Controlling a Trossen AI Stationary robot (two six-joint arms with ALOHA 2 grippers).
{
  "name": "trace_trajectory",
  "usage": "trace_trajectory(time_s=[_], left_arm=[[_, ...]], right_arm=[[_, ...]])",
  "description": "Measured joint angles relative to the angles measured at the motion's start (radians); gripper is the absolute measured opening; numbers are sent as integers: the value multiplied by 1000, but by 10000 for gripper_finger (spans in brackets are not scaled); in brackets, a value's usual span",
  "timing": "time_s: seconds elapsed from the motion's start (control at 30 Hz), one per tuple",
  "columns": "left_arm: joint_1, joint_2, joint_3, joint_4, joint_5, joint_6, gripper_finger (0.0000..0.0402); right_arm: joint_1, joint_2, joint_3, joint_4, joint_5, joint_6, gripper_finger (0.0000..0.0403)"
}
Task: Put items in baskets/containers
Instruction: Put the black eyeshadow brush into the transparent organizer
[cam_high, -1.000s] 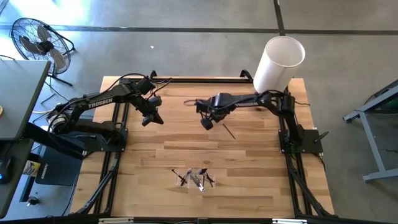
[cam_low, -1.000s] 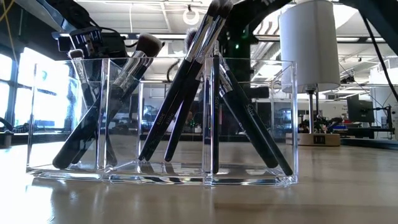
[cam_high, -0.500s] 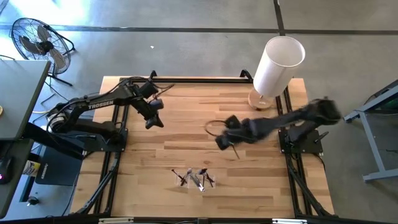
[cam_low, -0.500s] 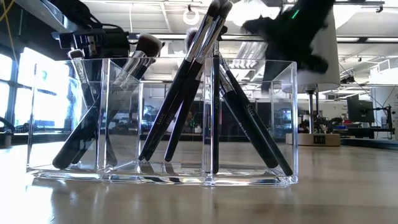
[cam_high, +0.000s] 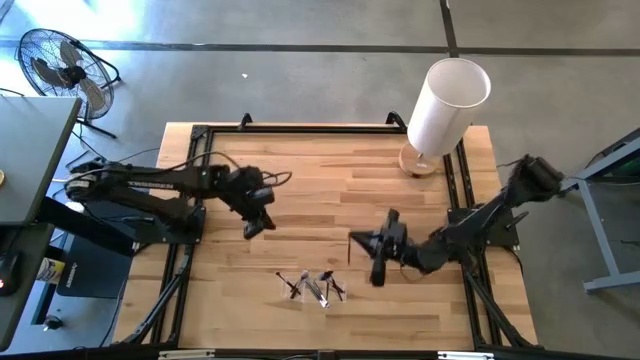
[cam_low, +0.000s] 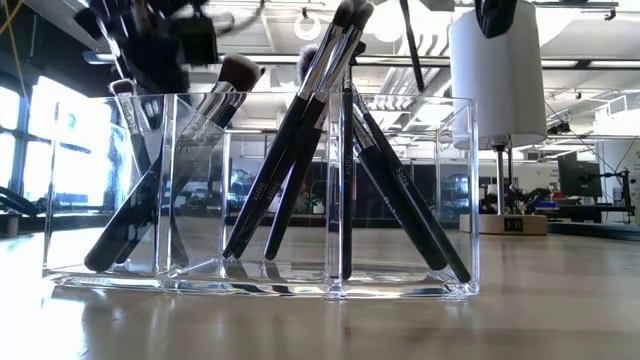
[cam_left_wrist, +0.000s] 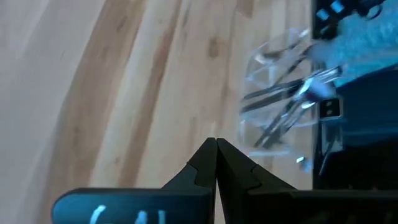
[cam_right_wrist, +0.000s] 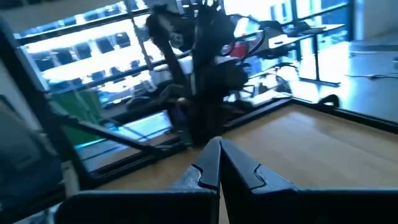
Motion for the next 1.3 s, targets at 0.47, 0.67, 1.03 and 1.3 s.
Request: trace_trajectory(time_s=[0.47,0.67,1.03,1.3], left_arm=[[-380,-99,-1,56,-390,-317,0],[-519,-97,-1,66,-497,-401,0],[-621,-96,-1,67,-575,-427,0],[-621,-96,-1,67,-595,-427,0]], right_arm=[[57,317,219,20,-101,-46,0],[88,351,195,-8,-104,70,0],[78,354,183,-106,-201,181,1],[45,354,183,-157,-280,188,1]])
